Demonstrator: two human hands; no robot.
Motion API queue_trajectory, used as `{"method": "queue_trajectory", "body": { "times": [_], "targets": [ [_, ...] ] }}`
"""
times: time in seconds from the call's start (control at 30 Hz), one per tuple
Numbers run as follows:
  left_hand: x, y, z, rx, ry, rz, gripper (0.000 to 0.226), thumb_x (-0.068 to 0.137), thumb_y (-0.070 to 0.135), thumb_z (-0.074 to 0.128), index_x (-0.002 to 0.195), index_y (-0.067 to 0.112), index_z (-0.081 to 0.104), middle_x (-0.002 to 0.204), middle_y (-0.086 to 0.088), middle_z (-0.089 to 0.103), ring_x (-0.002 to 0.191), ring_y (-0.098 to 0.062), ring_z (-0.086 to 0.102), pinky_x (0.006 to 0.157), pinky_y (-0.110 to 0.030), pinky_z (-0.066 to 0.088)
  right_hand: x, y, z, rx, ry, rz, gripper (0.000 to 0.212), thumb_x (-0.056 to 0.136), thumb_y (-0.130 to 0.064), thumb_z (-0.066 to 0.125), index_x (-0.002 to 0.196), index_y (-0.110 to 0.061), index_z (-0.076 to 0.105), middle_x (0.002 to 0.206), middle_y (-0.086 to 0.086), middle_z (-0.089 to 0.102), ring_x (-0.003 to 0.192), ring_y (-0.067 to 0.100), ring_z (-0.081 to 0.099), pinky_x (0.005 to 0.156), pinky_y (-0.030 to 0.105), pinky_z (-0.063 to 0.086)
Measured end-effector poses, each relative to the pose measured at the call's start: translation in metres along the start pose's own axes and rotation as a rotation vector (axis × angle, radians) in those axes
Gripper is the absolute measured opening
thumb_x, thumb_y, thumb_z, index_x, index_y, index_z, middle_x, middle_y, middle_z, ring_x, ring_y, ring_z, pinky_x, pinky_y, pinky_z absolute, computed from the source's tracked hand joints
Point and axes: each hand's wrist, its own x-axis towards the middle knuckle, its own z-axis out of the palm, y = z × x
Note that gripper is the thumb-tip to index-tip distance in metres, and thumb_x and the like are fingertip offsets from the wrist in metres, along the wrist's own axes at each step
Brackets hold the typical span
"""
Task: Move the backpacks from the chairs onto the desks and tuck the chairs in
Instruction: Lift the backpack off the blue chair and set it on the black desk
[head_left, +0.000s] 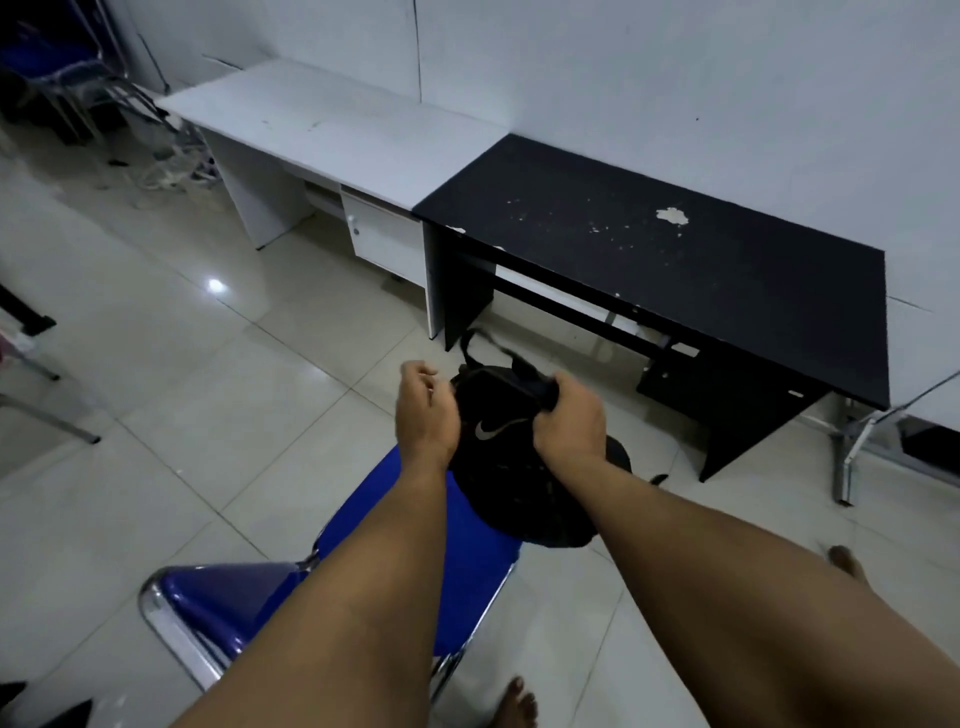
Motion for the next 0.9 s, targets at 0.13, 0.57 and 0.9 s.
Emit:
{"method": "queue_trajectory", "body": {
  "times": [0.13,0.57,0.9],
  "targets": [
    [0.019,-0.004,0.016,0.456,-0.258,0.229,0.067,0.089,0.026,0.066,0.146,0.024,0.029,0.154,-0.002,0.029,0.136,-0.024,0.036,0.109,-0.045,0.038,0.023,0.008,-0.039,-0.053,0.001,-0.086,0.038,0.078,0.005,0.056,0.104,-0.020,0.064,0.090,0.001,0.062,0.083,0.023,0.056,0.070,0.034,0.048],
    [0.032,0.078,0.104,0.212,-0.211,0.394,0.011,0.097,0.023,0.059,0.105,0.022,0.051,0.097,-0.002,0.067,0.089,-0.022,0.064,0.076,-0.043,0.056,0.096,0.025,-0.100,0.024,0.142,-0.017,0.042,0.078,0.005,0.055,0.108,-0.023,0.065,0.094,0.001,0.066,0.082,0.021,0.060,0.066,0.031,0.048],
    [0.078,0.122,0.159,0.308,-0.204,0.414,0.013,0.097,0.023,0.058,0.102,0.025,0.046,0.093,0.005,0.065,0.086,-0.021,0.064,0.072,-0.040,0.055,0.171,0.031,-0.121,-0.015,0.150,-0.006,0.038,0.082,0.004,0.059,0.112,-0.018,0.064,0.086,-0.002,0.059,0.074,0.018,0.054,0.065,0.028,0.042]
  ]
}}
